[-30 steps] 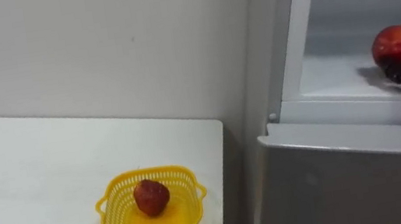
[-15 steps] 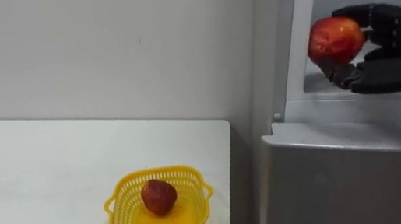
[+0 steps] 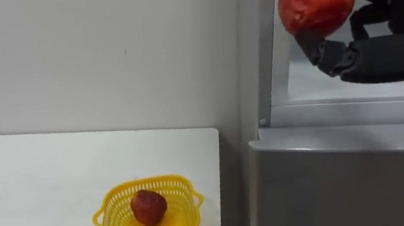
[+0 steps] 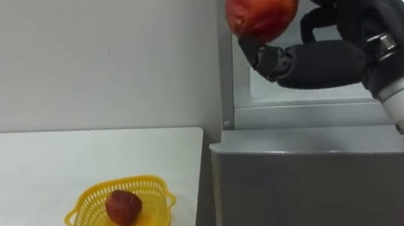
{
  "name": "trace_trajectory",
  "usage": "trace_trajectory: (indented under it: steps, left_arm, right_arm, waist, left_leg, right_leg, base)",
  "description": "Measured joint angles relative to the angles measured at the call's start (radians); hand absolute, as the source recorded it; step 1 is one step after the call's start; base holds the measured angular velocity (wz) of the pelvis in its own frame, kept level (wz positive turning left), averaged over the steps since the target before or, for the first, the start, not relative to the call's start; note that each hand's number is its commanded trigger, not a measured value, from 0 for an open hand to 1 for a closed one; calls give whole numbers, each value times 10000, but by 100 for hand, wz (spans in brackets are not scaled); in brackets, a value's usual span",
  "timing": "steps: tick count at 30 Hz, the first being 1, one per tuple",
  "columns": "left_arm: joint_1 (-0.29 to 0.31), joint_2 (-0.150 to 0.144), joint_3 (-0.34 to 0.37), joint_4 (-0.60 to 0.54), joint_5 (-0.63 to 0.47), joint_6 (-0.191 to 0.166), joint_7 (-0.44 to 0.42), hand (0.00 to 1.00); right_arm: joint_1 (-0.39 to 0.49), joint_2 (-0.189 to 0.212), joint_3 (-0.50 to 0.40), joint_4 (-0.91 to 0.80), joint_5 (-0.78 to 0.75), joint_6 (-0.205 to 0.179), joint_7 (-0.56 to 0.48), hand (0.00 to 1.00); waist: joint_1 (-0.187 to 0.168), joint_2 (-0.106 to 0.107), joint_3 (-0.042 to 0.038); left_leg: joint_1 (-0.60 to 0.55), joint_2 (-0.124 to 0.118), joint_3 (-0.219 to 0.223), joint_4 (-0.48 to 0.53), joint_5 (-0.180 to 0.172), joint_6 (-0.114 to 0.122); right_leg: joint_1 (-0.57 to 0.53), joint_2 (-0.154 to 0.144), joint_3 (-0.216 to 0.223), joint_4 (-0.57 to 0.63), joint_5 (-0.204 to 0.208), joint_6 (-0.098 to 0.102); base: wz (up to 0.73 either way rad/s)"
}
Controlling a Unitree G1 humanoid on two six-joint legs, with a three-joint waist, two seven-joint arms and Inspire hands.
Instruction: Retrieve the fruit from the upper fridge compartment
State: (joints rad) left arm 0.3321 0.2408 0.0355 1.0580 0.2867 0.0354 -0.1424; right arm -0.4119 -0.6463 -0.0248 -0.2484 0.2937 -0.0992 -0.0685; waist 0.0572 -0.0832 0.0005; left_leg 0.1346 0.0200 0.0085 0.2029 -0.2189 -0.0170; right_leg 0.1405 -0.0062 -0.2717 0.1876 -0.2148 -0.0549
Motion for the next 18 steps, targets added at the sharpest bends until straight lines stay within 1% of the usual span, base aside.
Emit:
trace_trajectory:
  steps: [1,3,6,7,8,10,12,14,16,18]
  left_arm:
    - [-13,0,5,3,1,-41,9,0]
    - [-48,6,15,27,0,-80,20,0]
    - [-83,-3,13,49,4,-83,4,0]
    - [-92,8,14,54,0,-90,-3,0]
    - [-94,16,13,55,0,-93,-4,0]
    - [-145,16,-12,47,-15,-96,-62,0]
    - [-159,10,-18,48,-15,-115,-103,0]
    - [-207,21,-16,80,-17,-117,-147,0]
    - [-370,18,-16,306,-20,-116,-184,0]
    - [-441,22,-17,320,-22,-116,-221,0]
  right_arm:
    - [0,30,4,-176,-321,-113,54,100]
    - [4,82,8,-543,-923,-119,165,100]
    - [4,399,38,-1141,-1549,-118,476,100]
    - [4,526,52,-1292,-1649,-127,610,100]
    - [4,579,56,-1335,-1689,-134,689,100]
    - [1,711,115,-1453,-1832,-135,947,100]
    - [-5,725,448,-1454,-2176,-129,1075,100]
    - [-4,835,774,-1444,-2587,-101,1381,100]
    - [-4,1052,1154,-1426,-2825,-74,1719,100]
    - [-4,1163,1337,-1431,-2823,-75,1960,100]
  waist:
    - [13,-32,17]
    - [28,-113,57]
    - [53,-276,44]
    - [114,-308,53]
    - [127,-344,47]
    - [329,-454,48]
    - [419,-473,50]
    - [549,-460,59]
    - [764,-402,100]
    - [856,-390,107]
  left_leg:
    - [0,4,-15,-11,1,-1]
    - [-7,18,-10,-52,3,-5]
    - [-29,25,1,-60,6,-9]
    - [-31,24,7,-59,5,-8]
    - [-32,24,11,-59,5,-8]
    - [-25,25,48,-51,2,-6]
    - [-8,15,28,-51,2,-6]
    - [-29,15,22,-46,2,-6]
    - [-40,14,-16,-42,2,-6]
    - [-87,0,-103,-33,2,-6]
  right_leg:
    - [6,8,0,-2,-1,-1]
    - [-7,25,-1,4,-6,-3]
    - [-44,32,-6,-23,-6,-5]
    - [-42,31,-7,-33,-6,-4]
    - [-42,31,-7,-35,-5,-4]
    - [-25,24,-17,-50,-1,0]
    - [30,11,-49,-48,-1,2]
    - [34,7,-58,-25,0,2]
    - [9,10,-61,-23,-1,1]
    - [-49,11,-63,-23,-8,4]
  base:
    - [0]
    - [0]
    - [0]
    - [0]
    - [0]
    - [0]
    - [0]
    - [0]
    - [3]
    - [9]
